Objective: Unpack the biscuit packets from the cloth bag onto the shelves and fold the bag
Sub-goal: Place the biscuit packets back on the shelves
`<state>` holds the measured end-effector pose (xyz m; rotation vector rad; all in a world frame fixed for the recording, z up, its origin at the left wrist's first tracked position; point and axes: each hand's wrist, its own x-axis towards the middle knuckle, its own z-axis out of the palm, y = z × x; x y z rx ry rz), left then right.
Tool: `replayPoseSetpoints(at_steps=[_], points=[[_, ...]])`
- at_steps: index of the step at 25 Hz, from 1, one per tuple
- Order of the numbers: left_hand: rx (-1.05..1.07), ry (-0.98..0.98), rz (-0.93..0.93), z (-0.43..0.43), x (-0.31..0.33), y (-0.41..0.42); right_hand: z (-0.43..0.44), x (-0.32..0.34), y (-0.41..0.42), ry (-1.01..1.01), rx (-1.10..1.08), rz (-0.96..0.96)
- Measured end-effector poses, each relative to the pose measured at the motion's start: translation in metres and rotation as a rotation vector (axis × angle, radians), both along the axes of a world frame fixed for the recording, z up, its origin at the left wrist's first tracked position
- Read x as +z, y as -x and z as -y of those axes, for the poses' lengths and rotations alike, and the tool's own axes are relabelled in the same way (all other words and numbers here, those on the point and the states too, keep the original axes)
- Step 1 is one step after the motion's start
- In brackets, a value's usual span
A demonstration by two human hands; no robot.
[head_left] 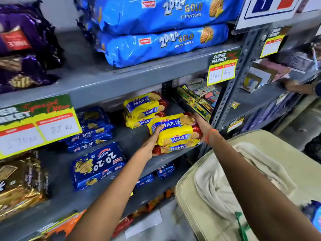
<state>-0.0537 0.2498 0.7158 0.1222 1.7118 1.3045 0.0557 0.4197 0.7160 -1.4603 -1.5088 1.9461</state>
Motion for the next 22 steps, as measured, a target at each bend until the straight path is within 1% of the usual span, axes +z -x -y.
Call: replayPoseSetpoints(at_steps=[3, 7, 10, 13, 14, 17, 19, 21, 22], points=[[0.085, 0.004, 0.024, -0.025, -0.001, 0.003, -0.028, -0.001, 0.016, -0.055, -0.007, 0.066], [0.101, 0.028, 0.048, -0.042, -0.016, 0.003, -0.046, -0.008, 0.028, -0.149, 0.071, 0.120], [0.149, 0.068, 0.038, -0.041, -0.025, 0.002, -0.044, -0.011, 0.028, -0.182, 0.104, 0.156], [0.192, 0.084, 0.033, -0.038, -0.018, -0.004, -0.035, 0.000, 0.027, -0.217, 0.141, 0.200], [0.193, 0.095, 0.024, -0.036, -0.014, -0.007, -0.033, 0.003, 0.028, -0.261, 0.156, 0.229], [0.236, 0.106, 0.052, -0.030, -0.003, -0.022, -0.021, 0.019, 0.013, -0.494, 0.175, 0.339], [0.291, 0.092, 0.070, -0.021, -0.002, -0.044, -0.008, 0.030, -0.011, -0.564, 0.199, 0.340], [0.328, 0.080, 0.090, -0.011, -0.009, -0.079, 0.005, 0.035, -0.049, -0.515, 0.227, 0.293], [0.336, 0.077, 0.106, -0.006, -0.013, -0.099, 0.011, 0.033, -0.072, -0.438, 0.229, 0.250]])
